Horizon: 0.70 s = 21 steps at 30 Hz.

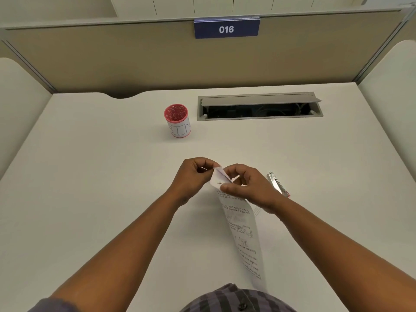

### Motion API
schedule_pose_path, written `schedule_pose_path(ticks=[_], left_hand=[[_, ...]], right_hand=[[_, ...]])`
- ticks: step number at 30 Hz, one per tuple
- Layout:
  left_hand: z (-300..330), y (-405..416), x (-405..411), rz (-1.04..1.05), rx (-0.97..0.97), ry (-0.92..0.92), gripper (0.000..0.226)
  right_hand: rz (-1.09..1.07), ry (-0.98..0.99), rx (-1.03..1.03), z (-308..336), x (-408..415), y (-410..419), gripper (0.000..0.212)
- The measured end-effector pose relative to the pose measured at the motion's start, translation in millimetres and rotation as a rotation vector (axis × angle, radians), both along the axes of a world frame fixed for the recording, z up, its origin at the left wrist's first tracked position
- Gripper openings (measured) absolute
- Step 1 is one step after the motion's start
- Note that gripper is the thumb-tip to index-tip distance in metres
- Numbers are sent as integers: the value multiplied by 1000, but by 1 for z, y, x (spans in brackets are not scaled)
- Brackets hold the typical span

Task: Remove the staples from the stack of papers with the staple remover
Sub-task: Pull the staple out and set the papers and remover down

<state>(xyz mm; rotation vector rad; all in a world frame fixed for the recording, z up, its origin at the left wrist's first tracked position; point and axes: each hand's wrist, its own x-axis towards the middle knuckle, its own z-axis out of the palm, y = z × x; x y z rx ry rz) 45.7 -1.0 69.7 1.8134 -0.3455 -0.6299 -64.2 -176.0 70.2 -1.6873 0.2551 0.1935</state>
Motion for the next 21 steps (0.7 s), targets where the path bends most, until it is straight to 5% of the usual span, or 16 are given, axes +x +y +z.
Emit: schedule_pose_path(ticks=[5, 9, 13, 16, 21], left_hand=[[-4, 3, 0, 38, -50, 103, 23], [0, 2, -1, 56, -115, 248, 22], [6, 1, 1, 97, -129, 390, 36], [10, 3, 2, 105, -211, 507, 23], [3, 7, 4, 19, -140, 478, 23]], right_hand=[[50, -101, -389, -3, -2, 9, 77], [66, -161, -524, -9, -2, 14, 76], [-3, -192, -520, -14, -1, 16, 50], [-60, -214, -505, -17, 1, 16, 26], [-113, -244, -573, -18, 6, 15, 14]])
